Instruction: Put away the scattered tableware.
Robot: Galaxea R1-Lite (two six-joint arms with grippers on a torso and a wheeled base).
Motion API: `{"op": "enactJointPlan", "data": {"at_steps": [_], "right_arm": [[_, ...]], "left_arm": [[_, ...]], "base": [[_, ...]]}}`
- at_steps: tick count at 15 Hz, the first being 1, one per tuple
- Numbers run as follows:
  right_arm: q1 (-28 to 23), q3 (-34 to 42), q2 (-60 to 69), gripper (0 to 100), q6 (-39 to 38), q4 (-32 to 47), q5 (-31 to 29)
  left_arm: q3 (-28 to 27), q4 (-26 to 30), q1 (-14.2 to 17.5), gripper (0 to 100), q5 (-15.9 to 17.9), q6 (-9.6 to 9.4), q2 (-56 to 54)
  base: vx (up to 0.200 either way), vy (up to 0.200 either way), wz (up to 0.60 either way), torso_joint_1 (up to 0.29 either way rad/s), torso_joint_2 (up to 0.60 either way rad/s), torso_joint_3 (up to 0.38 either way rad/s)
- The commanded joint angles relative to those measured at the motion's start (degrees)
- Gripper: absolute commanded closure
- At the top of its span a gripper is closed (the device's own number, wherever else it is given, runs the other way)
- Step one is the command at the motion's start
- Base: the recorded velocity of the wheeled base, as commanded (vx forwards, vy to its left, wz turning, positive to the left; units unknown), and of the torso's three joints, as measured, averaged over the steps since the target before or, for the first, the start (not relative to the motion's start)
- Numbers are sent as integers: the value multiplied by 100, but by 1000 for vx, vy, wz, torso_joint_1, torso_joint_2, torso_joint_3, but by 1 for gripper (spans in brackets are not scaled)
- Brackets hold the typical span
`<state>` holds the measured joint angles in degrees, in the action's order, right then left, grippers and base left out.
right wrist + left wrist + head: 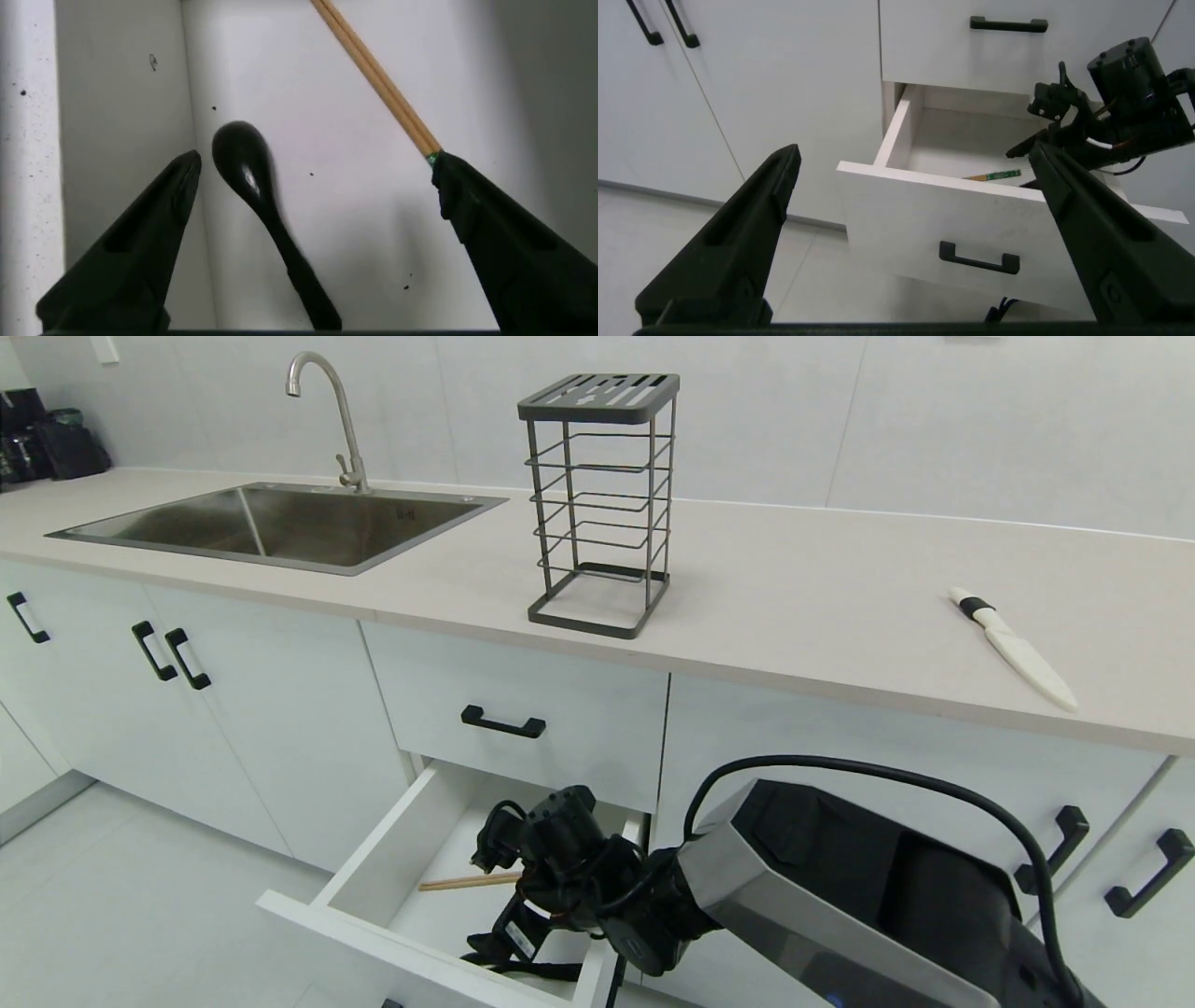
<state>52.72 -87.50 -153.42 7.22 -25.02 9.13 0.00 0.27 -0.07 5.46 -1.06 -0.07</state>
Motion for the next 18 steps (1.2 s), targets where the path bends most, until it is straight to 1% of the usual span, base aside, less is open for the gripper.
{"op": "enactJointPlan", "data": {"at_steps": [1,2,3,4,6,8,9,10,11,12,14,15,16,18], "right_arm": [[36,84,348,0,-19,-65,-8],[63,137,453,0,-36,-109,-8],[212,454,866,0,-159,-434,19],[238,550,1112,0,-177,-566,19],[265,726,1631,0,-484,-645,27],[379,1236,2246,0,-555,-733,27],[397,1394,2440,0,-599,-909,36],[476,1728,2773,0,-871,-1128,19],[520,1869,2888,0,-985,-1172,1],[564,2290,3274,0,-1188,-1313,-34],[564,2888,3863,0,-1196,-1506,-34],[564,3328,4215,0,-1188,-1656,-43],[511,3749,4514,0,-1188,-1779,-61],[177,4532,5015,0,-1188,-2051,-157]], "left_arm": [[0,0,-1,0,-1,1,7],[0,0,7,0,-1,1,7],[0,0,-1,0,-1,1,7],[0,0,-1,0,-1,-8,7],[0,0,7,0,-1,1,7],[0,0,7,0,-1,1,7],[0,0,-1,0,-1,1,7],[0,0,7,0,-1,1,7],[0,0,-1,0,-1,1,7],[0,0,-1,0,-1,1,7],[0,0,-1,0,-1,-8,7],[0,0,7,0,-1,1,7],[0,0,-1,0,-1,1,7],[0,0,-1,0,-1,1,7]], "base": [[0,0,0,0,0,0],[0,0,0,0,0,0],[0,0,0,0,0,0],[0,0,0,0,0,0],[0,0,0,0,0,0],[0,0,0,0,0,0],[0,0,0,0,0,0],[0,0,0,0,0,0],[0,0,0,0,0,0],[0,0,0,0,0,0],[0,0,0,0,0,0],[0,0,0,0,0,0],[0,0,0,0,0,0],[0,0,0,0,0,0]]}}
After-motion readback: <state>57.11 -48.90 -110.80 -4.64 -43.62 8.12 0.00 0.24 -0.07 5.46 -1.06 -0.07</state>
